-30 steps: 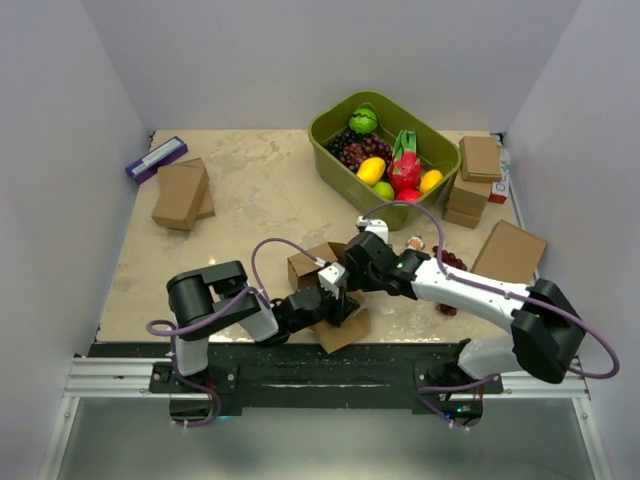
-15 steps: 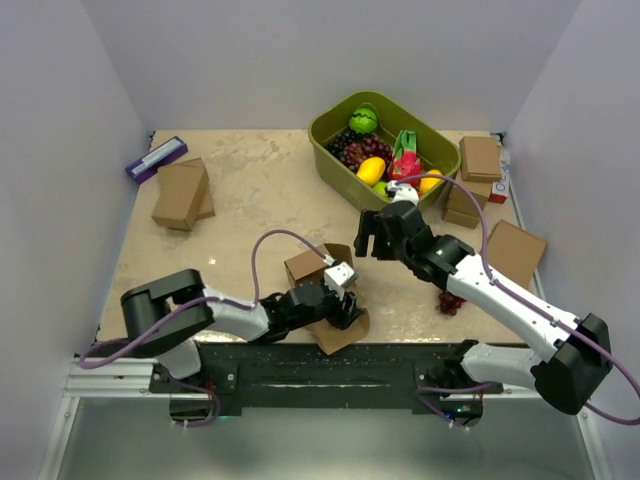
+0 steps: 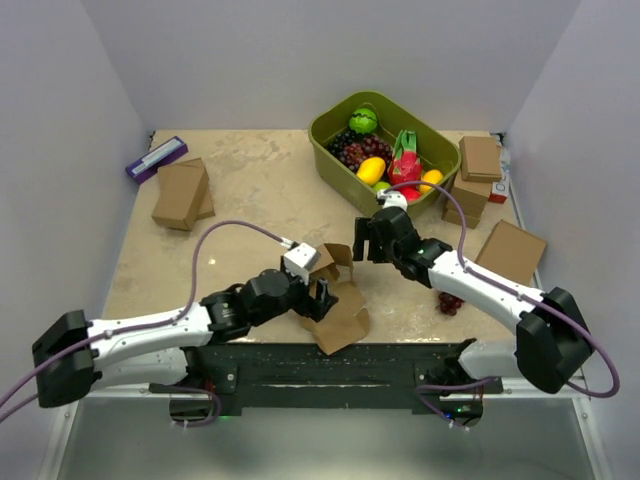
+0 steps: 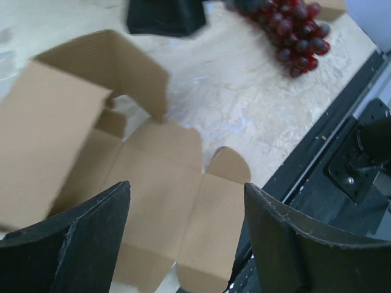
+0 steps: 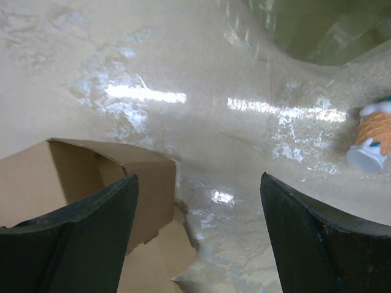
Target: Fold the paper box
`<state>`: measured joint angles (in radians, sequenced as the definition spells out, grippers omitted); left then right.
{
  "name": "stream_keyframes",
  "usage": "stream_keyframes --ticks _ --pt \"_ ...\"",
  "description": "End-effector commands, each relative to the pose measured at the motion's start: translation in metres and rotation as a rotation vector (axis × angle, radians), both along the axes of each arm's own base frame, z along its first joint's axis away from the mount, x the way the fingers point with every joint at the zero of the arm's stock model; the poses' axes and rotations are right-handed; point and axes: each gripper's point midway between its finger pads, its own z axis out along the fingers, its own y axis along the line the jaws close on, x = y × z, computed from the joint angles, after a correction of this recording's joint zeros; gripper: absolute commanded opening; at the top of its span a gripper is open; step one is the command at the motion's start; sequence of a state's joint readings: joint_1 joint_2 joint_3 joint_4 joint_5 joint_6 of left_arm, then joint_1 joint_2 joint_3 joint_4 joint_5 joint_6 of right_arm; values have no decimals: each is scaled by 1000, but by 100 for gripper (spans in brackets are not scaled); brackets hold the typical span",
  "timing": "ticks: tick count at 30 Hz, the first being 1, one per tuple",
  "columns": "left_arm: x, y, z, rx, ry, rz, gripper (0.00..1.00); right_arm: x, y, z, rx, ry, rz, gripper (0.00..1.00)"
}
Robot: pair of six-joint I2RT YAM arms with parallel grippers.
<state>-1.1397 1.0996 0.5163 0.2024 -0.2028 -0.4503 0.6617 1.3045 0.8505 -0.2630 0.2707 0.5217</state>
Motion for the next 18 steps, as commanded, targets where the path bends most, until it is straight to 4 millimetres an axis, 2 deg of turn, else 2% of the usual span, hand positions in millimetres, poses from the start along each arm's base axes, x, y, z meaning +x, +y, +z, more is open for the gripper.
stream_keyframes --ticks 1,3,4,7,10,12,13,15,16,18 --pt "19 51 18 -4 110 209 79 16 6 12 26 -92 0 84" --pt "26 68 26 -41 125 262 80 19 6 8 11 -79 -8 83" --pt "27 75 41 -80 106 281 82 20 5 7 9 -77 -15 83" --pt "34 101 48 -97 93 379 87 24 3 5 -12 -76 -36 83" --pt "36 114 38 -106 115 420 91 29 1 2 -39 -74 -48 83" --pt "39 115 34 -128 135 422 92 34 2 6 -42 -80 -57 83" --pt "39 116 26 -123 149 423 92 35 1 1 -58 -64 -65 83" --pt "43 114 25 -152 163 412 92 40 3 5 -58 -67 -67 82" --pt "44 114 18 -148 177 413 92 42 6 6 -55 -67 -59 82" --pt "48 113 17 -171 185 411 91 46 12 10 -41 -72 -48 82"
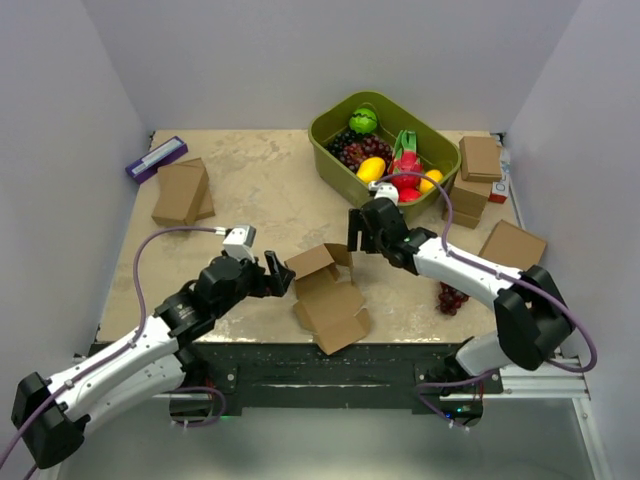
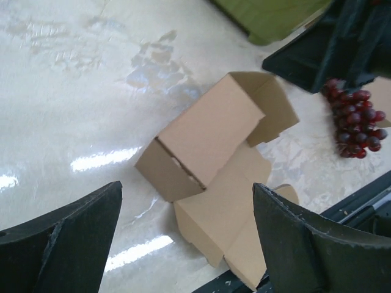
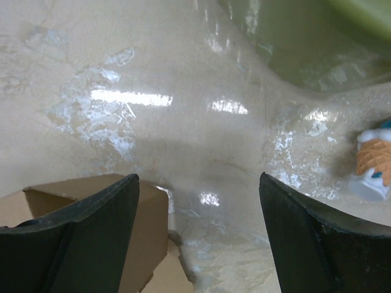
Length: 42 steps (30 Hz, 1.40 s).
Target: Fold the paper box
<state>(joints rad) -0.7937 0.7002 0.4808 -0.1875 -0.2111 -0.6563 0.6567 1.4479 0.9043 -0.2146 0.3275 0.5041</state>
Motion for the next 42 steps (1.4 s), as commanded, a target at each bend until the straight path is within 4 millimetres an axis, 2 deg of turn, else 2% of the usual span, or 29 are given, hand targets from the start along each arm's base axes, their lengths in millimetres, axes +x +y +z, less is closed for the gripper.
stream_keyframes --ticks 1,3,4,9,18,19,22,27,30,31,33,34,36,37,39,42 --pt "3 -7 -12 -57 42 -16 90 23 10 30 29 -78 -4 82" --pt "8 -7 -12 -79 41 -12 90 25 17 30 39 -72 12 81" --pt "8 -6 -21 -77 54 -9 89 26 17 29 36 -68 11 81" --pt "15 -12 -19 -154 29 -16 83 20 22 16 39 -26 38 78" --pt "23 -24 -30 -205 21 -34 69 -1 22 -4 62 51 71 75" --pt "23 -24 -38 -196 39 -33 67 -3 22 -4 68 52 72 74" --pt "23 -32 -43 -203 54 -66 61 -10 22 -5 85 62 76 72" --pt "22 -41 -44 -232 59 -99 52 -25 29 -10 154 89 105 68" --pt "22 -43 -45 -249 65 -103 49 -35 35 -12 218 101 107 66" --pt "22 -44 -44 -258 62 -105 49 -40 35 -18 222 112 105 66" --pt "21 -45 -49 -262 74 -107 47 -42 38 -14 272 98 76 66" --pt "21 -46 -47 -273 68 -110 47 -47 35 -21 279 105 58 66" --pt "19 -47 -49 -285 78 -117 46 -47 41 -12 369 80 22 66" --pt "20 -48 -49 -290 77 -117 45 -52 40 -18 391 85 10 67" --pt "20 -48 -49 -288 75 -117 45 -50 42 -12 452 62 -19 68" --pt "21 -47 -46 -284 61 -116 45 -49 30 -15 406 56 -59 70"
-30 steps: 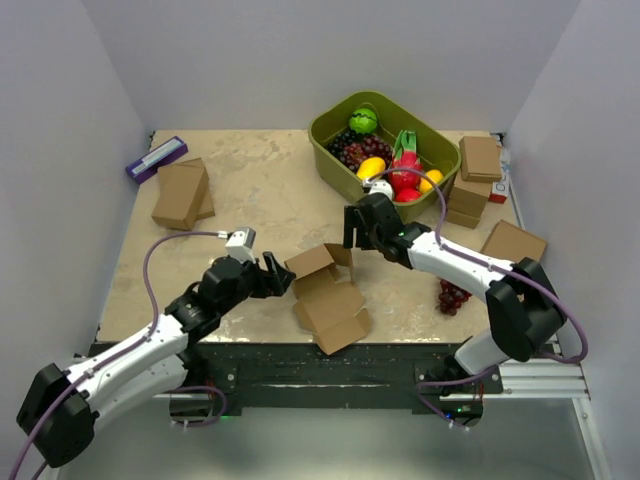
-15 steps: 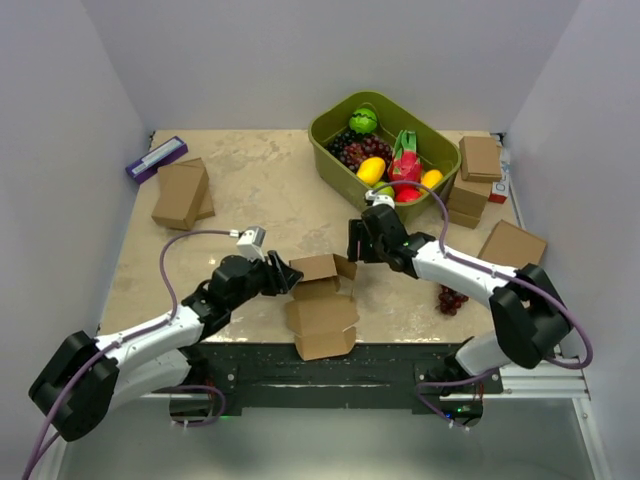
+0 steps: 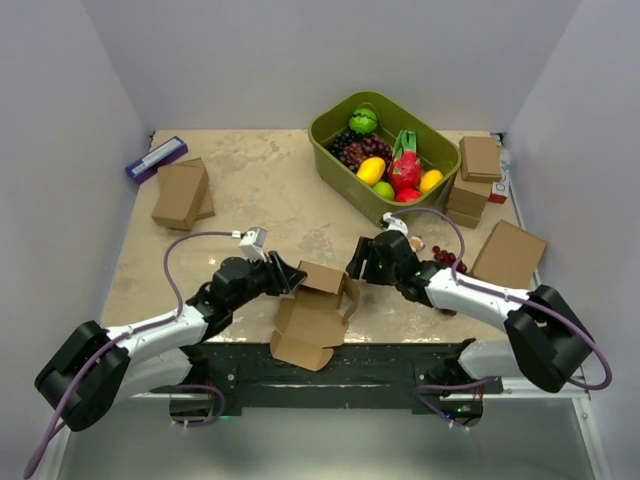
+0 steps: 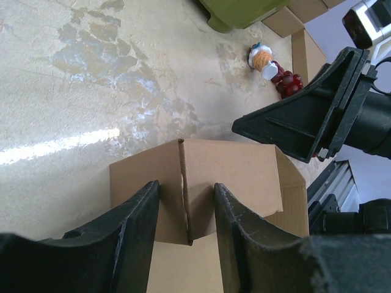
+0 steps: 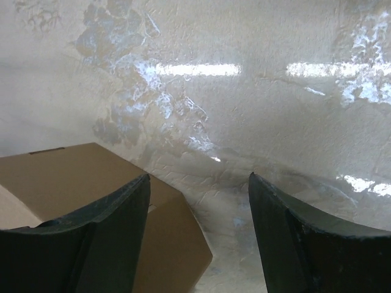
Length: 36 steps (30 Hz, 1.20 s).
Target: Fold the paper box
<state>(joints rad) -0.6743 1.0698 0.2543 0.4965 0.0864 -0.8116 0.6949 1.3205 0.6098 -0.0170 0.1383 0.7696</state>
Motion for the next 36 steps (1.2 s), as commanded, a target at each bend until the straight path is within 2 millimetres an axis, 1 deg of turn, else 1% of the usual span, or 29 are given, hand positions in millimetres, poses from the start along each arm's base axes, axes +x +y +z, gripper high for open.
stream_keyframes --ticks 1,2,3,4,5,6,7,8,9,10,11,12,13,14,15,16,18,21,22,24,25,27,28,29,30,31,36 --pt "2 -1 10 -23 -31 -2 45 16 4 28 81 -73 -83 71" --pt "2 0 10 -14 -38 -1 45 20 -3 30 51 -92 -109 72" --pt "3 1 14 -14 -50 2 45 15 -12 24 -3 -70 -111 72" --pt "3 2 14 -3 -52 0 46 16 -17 30 -13 -83 -123 72" --pt "3 3 15 4 -56 -1 46 16 -25 30 -36 -92 -143 73" --pt "4 3 19 4 -69 0 46 12 -31 28 -53 -83 -152 73" --pt "4 4 17 26 -69 -3 46 7 -38 23 -73 -74 -158 74" --pt "4 5 19 34 -78 -3 47 3 -42 28 -63 -83 -164 74" --pt "6 5 25 34 -91 0 47 -4 -48 24 -69 -65 -179 75" --pt "6 6 24 49 -95 -2 48 -13 -55 13 -78 -40 -182 75" --pt "7 5 27 49 -104 -3 48 -18 -57 16 -54 -47 -185 76" --pt "7 5 26 53 -104 -8 49 -24 -58 13 -34 -33 -194 76" --pt "8 4 27 53 -108 -11 49 -32 -64 1 -42 -11 -200 76" --pt "7 2 27 51 -110 -27 50 -34 -65 2 -23 -18 -210 76" --pt "7 0 24 53 -102 -33 50 -33 -65 1 -9 -28 -214 76" --pt "7 -2 25 49 -108 -42 50 -39 -62 -5 5 -10 -195 75" --pt "6 -5 23 44 -99 -61 50 -39 -58 -7 20 3 -190 75" --pt "5 -8 19 44 -94 -76 49 -37 -46 -4 36 9 -163 74" --pt "5 -9 20 37 -96 -76 49 -37 -39 0 45 7 -148 72" --pt "3 -9 14 37 -80 -83 48 -39 -32 3 52 6 -149 72" --pt "3 -10 15 29 -83 -86 48 -44 -20 7 60 3 -123 72" --pt "0 -9 10 25 -72 -86 47 -47 -12 10 89 5 -148 72" --pt "0 -10 12 10 -77 -85 46 -54 -5 7 100 15 -137 72" --pt "-3 -10 10 9 -74 -90 46 -53 1 9 144 12 -161 72" --pt "-4 -10 10 2 -78 -96 46 -57 6 8 159 14 -154 72" --pt "-5 -11 9 -1 -76 -98 45 -58 4 1 151 29 -165 72" --pt "-15 -16 6 -7 -73 -127 45 -52 7 1 141 24 -197 72"
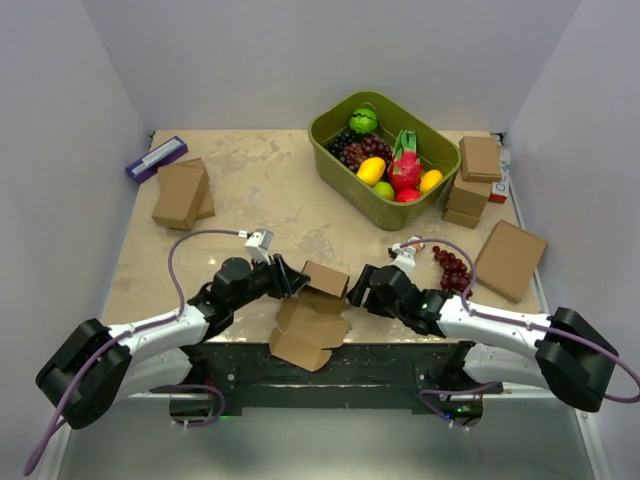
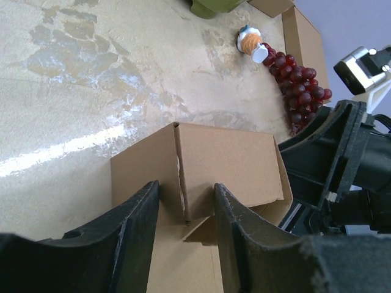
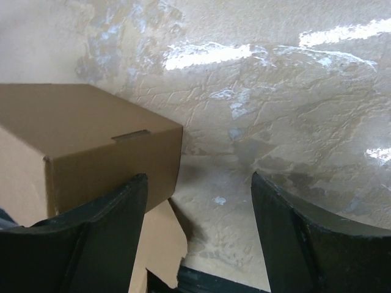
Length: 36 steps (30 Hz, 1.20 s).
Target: Fold the paper box
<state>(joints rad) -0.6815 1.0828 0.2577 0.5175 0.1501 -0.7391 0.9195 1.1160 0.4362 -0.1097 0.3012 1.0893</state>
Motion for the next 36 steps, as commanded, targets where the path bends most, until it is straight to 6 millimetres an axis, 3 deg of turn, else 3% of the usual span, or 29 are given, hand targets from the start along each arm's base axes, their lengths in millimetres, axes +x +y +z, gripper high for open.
stream_keyframes --ticks 1,10,15,16,18,19,24,25,27,28,36 --pt "-9 -9 5 -37 -22 -41 45 20 10 19 57 -54 -94 72" --pt "-15 -6 0 -16 -11 -23 45 33 19 33 52 -104 -84 75" --pt "-9 2 13 21 -41 7 52 24 -1 32 32 -136 -78 80" --pt "-5 1 22 16 -53 6 54 23 -4 42 60 -164 -79 81" --pt "-3 4 25 40 -55 5 56 16 -11 38 53 -175 -56 84" --pt "-2 2 33 34 -65 -6 58 15 -12 46 72 -200 -45 84" --pt "2 5 42 74 -70 -31 62 6 -21 37 27 -210 8 84" --pt "3 3 50 70 -80 -48 64 5 -21 36 29 -211 20 84" --pt "4 4 46 116 -64 -74 65 3 -17 35 36 -225 56 83" --pt "6 1 57 109 -76 -99 66 1 -14 34 44 -222 75 82" --pt "15 10 38 224 -5 -194 66 -4 14 38 30 -322 284 78"
